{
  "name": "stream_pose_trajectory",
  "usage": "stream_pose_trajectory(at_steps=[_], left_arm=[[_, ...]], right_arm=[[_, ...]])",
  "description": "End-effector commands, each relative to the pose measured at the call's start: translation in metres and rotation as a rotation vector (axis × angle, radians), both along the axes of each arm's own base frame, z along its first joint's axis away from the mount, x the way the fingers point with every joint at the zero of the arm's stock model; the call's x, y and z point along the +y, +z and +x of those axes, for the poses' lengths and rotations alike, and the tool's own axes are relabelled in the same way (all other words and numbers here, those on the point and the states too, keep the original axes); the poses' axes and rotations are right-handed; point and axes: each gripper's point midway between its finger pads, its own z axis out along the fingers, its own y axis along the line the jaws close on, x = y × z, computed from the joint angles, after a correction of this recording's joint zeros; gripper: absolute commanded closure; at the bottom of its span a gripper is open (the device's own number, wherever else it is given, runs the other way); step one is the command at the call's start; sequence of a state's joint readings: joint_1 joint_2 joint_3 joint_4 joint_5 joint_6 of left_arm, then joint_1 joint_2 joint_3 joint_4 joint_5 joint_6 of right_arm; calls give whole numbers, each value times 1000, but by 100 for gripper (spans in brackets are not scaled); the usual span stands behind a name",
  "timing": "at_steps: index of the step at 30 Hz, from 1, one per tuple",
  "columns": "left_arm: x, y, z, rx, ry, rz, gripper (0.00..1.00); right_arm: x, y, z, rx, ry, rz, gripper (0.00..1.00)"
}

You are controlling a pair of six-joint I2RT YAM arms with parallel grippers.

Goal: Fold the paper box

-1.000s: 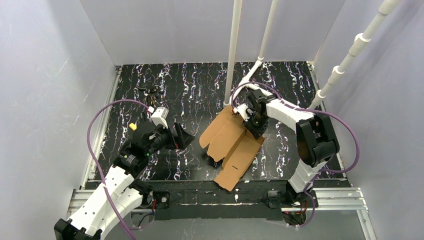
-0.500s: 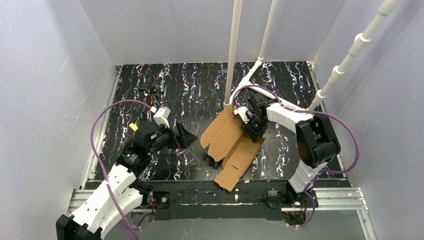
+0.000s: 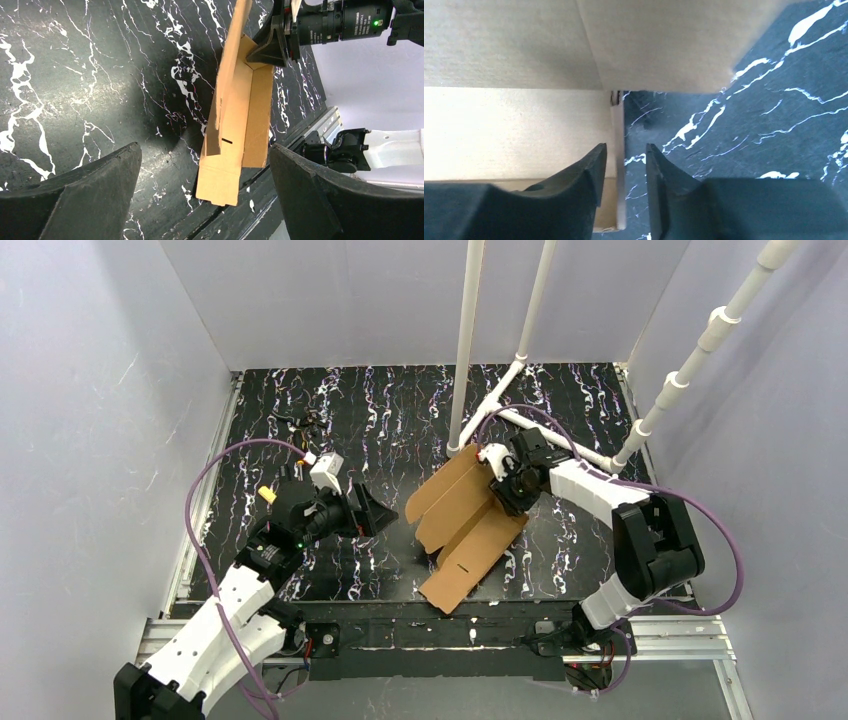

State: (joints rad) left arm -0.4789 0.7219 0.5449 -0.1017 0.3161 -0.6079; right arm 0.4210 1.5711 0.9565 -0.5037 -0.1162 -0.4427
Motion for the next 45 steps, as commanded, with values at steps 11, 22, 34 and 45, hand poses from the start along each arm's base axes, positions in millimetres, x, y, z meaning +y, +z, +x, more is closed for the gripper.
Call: stream_pose_trajectory(at_steps=[11, 22, 34, 45], left_arm=[[-6, -5, 2, 41, -15, -24, 3], [-10, -10, 2, 64, -11, -51, 1], [-12, -17, 6, 106, 3, -47, 1], [-14, -25, 12, 142, 20, -41, 1]], right_arm=[[14, 4, 21, -14, -72, 160, 59], [10, 29, 36, -177, -128, 215, 99], [16, 11, 24, -89, -239, 277, 45], [5, 5, 37, -111, -287, 204, 99]])
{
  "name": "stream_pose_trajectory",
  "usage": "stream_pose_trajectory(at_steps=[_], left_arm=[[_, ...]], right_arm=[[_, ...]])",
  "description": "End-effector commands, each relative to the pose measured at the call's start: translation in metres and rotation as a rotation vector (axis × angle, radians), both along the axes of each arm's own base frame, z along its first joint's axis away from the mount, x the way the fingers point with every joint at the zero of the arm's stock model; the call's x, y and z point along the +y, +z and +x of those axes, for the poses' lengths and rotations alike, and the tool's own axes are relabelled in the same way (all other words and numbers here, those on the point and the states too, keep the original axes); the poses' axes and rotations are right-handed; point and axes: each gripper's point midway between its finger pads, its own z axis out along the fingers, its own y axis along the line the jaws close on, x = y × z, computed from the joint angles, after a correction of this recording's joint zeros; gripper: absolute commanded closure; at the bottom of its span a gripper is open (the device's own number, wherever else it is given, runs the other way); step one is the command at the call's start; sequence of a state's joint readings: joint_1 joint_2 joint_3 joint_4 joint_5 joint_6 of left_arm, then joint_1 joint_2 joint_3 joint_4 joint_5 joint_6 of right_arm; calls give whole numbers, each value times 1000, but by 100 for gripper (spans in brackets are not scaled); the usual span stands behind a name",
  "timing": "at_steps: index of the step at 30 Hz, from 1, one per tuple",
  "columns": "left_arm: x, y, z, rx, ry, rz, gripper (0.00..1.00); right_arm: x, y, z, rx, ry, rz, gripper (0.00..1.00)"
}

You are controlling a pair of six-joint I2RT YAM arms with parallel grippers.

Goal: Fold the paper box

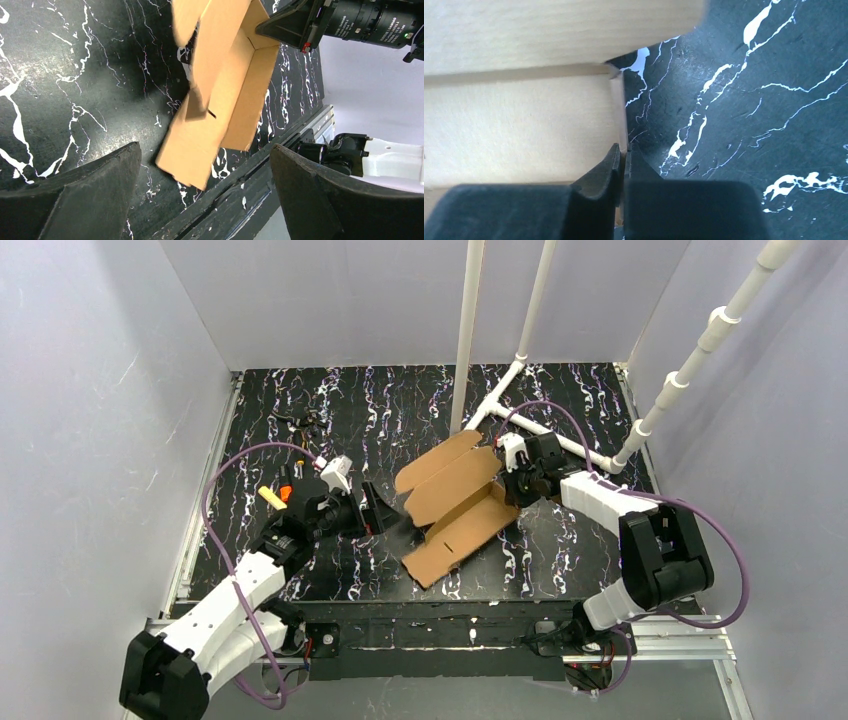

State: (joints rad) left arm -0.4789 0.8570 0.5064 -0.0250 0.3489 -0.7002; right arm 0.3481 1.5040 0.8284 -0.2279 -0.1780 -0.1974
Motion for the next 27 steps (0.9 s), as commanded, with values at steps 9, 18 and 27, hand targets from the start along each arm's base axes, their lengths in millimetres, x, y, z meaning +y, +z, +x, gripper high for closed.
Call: stream_pose_trajectory(at_steps=[9, 18, 27], left_arm=[[6, -16, 13, 122, 170, -45, 4], [40, -39, -5, 124, 199, 155, 5], [16, -38, -14, 75, 47, 56, 26]], right_arm=[[19, 21, 5, -76, -184, 147, 98], [6, 63, 10, -166, 26, 101, 19], [35, 111, -74, -306, 915, 216, 2]])
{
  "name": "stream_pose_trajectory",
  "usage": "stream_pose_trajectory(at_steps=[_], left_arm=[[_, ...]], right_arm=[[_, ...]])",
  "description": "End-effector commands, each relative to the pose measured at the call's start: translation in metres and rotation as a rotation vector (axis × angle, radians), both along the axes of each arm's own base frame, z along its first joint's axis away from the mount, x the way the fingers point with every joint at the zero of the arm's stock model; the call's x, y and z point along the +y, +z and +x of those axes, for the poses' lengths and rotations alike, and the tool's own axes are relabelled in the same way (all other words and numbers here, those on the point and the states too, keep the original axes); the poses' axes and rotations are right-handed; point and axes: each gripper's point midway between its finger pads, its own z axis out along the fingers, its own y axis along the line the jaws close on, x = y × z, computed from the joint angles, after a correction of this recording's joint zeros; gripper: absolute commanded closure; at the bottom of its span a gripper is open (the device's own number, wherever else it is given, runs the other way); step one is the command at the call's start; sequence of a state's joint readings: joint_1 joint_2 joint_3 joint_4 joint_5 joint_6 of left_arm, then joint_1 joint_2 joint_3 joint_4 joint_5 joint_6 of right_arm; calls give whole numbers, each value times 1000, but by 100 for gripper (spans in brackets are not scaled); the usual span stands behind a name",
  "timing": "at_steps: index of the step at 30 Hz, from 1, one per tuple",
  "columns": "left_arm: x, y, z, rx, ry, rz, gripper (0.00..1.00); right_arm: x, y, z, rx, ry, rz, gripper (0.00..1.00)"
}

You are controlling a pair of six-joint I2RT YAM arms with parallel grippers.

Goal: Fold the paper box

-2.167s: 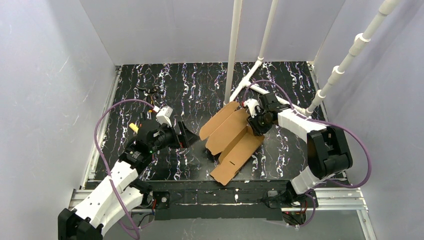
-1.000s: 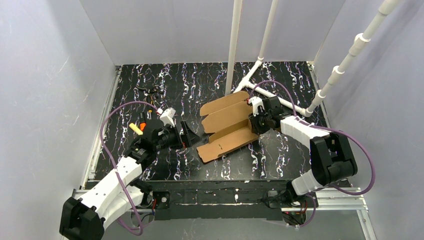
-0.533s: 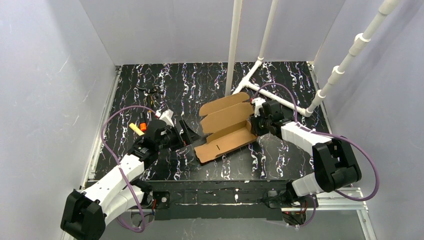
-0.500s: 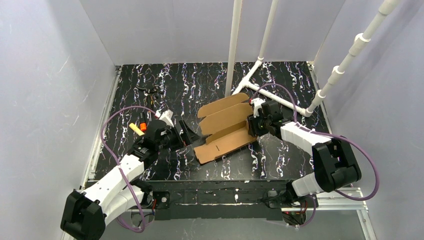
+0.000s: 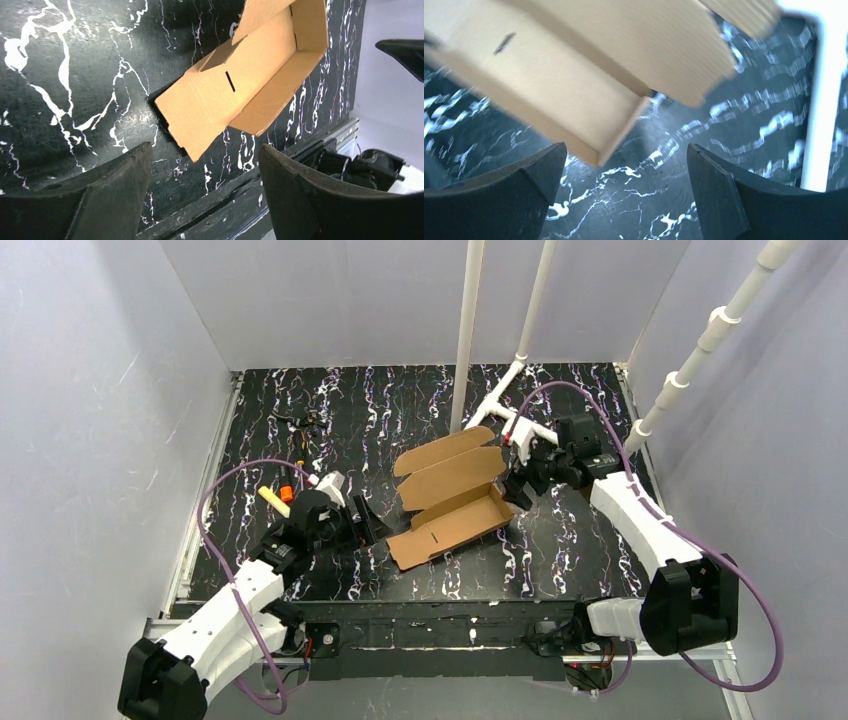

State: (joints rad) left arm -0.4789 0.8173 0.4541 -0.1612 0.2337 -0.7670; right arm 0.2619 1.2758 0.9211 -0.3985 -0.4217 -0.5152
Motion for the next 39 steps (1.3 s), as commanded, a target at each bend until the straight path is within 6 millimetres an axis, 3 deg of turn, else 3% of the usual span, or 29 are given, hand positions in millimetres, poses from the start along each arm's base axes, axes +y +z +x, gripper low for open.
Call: stream_pose_trajectory(at_steps=[1, 4, 6, 7, 8, 11, 18, 25, 31, 39], left_arm=[[-9, 1, 4, -108, -92, -22, 28], [-9, -2, 23, -234, -87, -4, 42], [-11, -5, 34, -265, -72, 1, 66], [-12, -9, 38, -258, -61, 4, 74], [-14, -12, 41, -251, -58, 1, 76], [-23, -23, 50, -217, -53, -24, 80], [-35, -38, 72, -183, -40, 26, 87], [-30, -42, 67, -205, -18, 53, 89], [-21, -35, 66, -232, 25, 43, 100], [-33, -25, 67, -223, -17, -8, 100]], right_arm=[[41, 15, -87, -96, 745, 86, 2], [63, 3, -103, -52, 897, 50, 2], [72, -13, -114, -26, 1017, -33, 8], [78, -19, -120, -12, 1059, -57, 11], [83, -24, -125, -4, 1098, -74, 15], [96, -37, -135, -24, 1153, -87, 20], [109, -58, -127, -33, 1128, -157, 39], [105, -68, -125, -14, 1076, -177, 39], [102, -66, -125, 7, 1058, -193, 38], [99, -71, -128, 19, 1055, -196, 41]])
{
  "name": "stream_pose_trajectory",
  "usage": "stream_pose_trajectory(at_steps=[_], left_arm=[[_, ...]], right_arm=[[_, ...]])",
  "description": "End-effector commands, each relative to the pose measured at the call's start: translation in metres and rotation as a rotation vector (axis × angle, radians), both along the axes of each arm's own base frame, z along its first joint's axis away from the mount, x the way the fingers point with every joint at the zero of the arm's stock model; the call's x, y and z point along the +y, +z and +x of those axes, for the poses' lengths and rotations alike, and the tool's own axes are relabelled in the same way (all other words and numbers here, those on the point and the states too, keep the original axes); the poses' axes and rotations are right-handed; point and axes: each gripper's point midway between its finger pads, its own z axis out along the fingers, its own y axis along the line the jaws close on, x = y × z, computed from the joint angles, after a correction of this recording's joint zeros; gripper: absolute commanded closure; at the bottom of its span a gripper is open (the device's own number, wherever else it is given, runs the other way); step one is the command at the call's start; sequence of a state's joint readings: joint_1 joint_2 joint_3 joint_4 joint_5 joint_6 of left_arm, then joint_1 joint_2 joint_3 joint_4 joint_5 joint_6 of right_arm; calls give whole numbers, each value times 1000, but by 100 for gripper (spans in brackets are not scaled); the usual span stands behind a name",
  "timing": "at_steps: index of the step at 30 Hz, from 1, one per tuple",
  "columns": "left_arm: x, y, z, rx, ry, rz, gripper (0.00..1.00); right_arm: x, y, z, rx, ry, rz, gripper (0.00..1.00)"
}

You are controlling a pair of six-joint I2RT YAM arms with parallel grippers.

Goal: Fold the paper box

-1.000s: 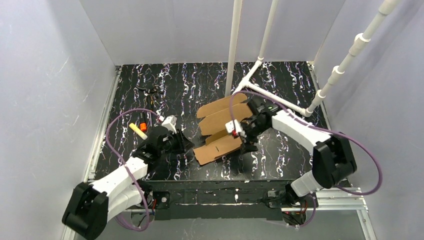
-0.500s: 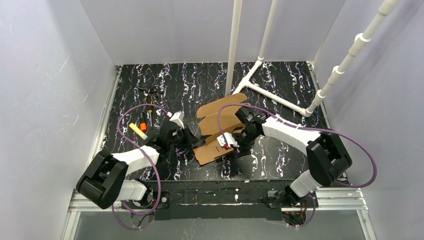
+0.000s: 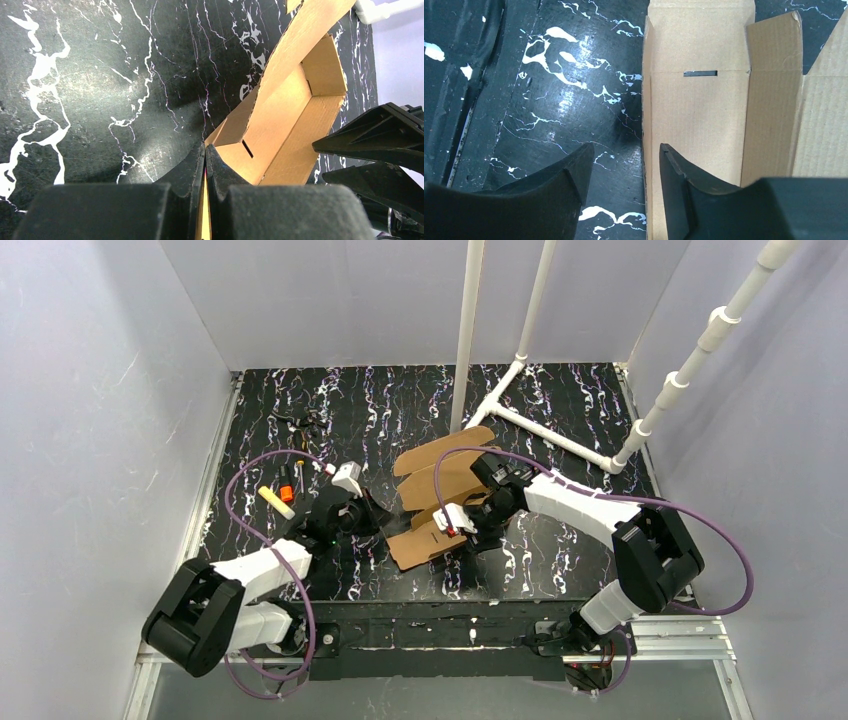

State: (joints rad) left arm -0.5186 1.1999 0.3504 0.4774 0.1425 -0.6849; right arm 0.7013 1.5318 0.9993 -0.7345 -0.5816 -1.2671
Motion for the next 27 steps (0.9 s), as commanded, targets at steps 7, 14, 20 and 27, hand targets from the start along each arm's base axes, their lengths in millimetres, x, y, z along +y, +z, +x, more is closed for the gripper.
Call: stream_pose_trajectory(at_steps=[7, 14, 20, 27], left_arm=[[-11, 3, 12, -5, -8, -33, 100], [-29, -6, 24, 18, -16, -48, 100], [-43, -18, 27, 48, -13, -79, 100], [-51, -14, 11, 55, -34, -120, 100]], right_arm=[[2, -3, -5, 33, -20, 16, 49], [5, -6, -6, 50, -33, 28, 60], [9, -10, -10, 66, -35, 33, 71], [16, -12, -8, 60, -57, 30, 84]])
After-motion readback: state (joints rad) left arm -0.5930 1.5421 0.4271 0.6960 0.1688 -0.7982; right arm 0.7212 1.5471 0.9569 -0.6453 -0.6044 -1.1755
